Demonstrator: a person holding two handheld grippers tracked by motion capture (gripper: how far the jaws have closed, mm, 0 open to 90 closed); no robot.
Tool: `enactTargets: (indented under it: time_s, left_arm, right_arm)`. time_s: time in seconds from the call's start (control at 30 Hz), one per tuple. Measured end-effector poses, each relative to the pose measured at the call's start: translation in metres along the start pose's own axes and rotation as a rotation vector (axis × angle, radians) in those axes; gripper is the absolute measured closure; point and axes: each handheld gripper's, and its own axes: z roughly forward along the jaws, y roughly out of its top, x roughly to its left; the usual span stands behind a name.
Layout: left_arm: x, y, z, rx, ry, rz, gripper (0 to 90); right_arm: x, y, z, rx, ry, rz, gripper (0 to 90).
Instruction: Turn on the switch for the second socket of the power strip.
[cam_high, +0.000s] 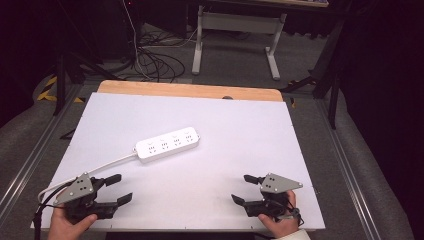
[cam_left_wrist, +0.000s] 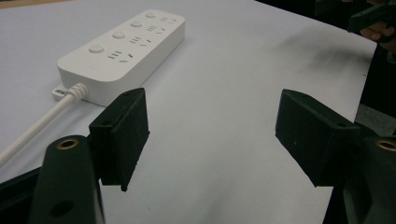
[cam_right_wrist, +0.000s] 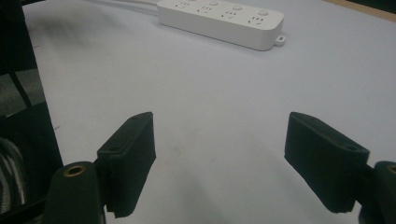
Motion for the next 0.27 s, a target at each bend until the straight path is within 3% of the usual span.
enactTargets:
  time_s: [0.17,0.27]
  left_arm:
    - [0.0016,-0.0008,-0.0016,-0.017,0.010,-0.005,26.3]
    - [0.0017,-0.0018,-0.0019,-0.009,0.037,0.021,26.3]
  right_arm:
    - [-0.0003,-0.0001,0.0003,-0.001,-0.002,0.004,25.3]
    - [-0.0004,0.0000,0.0003,-0.001,-0.003,0.003,25.3]
